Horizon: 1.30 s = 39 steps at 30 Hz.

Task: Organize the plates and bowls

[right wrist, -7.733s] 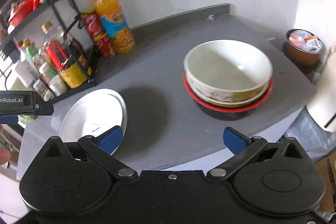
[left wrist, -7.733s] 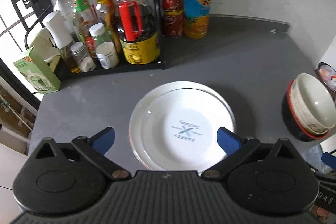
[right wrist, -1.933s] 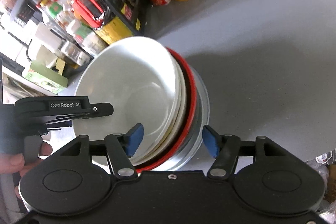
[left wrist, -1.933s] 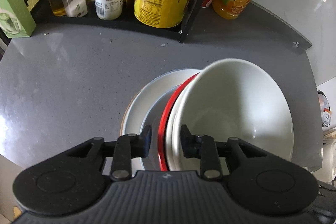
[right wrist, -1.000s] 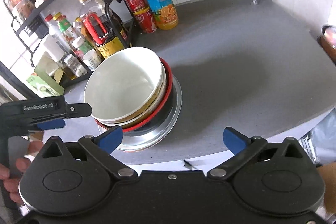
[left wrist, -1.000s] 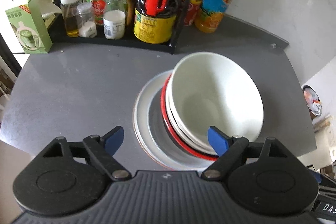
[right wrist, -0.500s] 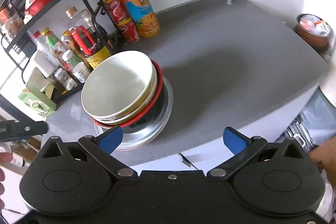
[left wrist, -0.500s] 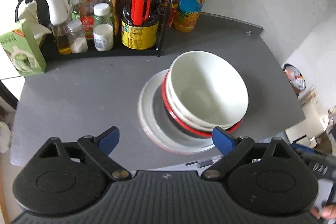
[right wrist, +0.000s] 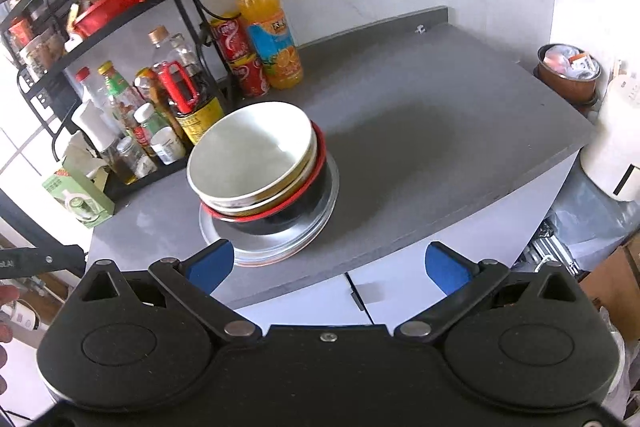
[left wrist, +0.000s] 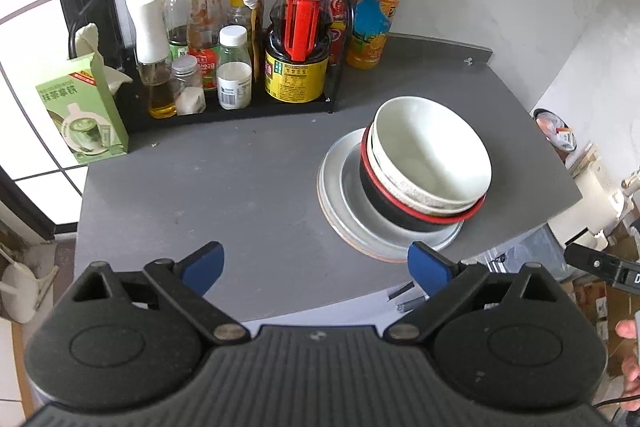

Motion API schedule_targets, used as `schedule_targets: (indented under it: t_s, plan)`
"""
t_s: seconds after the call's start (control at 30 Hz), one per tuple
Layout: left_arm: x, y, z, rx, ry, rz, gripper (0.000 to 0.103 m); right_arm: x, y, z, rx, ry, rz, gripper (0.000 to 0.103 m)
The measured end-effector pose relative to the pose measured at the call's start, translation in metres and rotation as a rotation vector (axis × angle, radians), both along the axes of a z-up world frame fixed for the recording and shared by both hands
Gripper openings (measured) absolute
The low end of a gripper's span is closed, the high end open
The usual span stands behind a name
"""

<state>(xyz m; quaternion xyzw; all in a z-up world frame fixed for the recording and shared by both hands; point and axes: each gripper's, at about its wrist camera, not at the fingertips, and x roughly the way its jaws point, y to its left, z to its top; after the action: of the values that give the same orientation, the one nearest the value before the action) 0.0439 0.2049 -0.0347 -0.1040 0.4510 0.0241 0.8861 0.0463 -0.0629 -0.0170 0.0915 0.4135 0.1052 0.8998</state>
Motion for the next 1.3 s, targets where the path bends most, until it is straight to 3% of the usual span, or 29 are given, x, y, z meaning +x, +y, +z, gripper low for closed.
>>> schedule_targets:
  t_s: [0.5,1.3]
  plan:
    - [-0.051,-0.005,0.012,-0.007,-0.044,-0.045,0.103,-0.035,0.030,0.034,-0.012,-0.037,0.027,0.103]
    - [-0.084,0.017,0.030,0.032,-0.066,-0.075,0.103,-0.082,0.047,0.045,0.001,-0.023,-0.035,0.103]
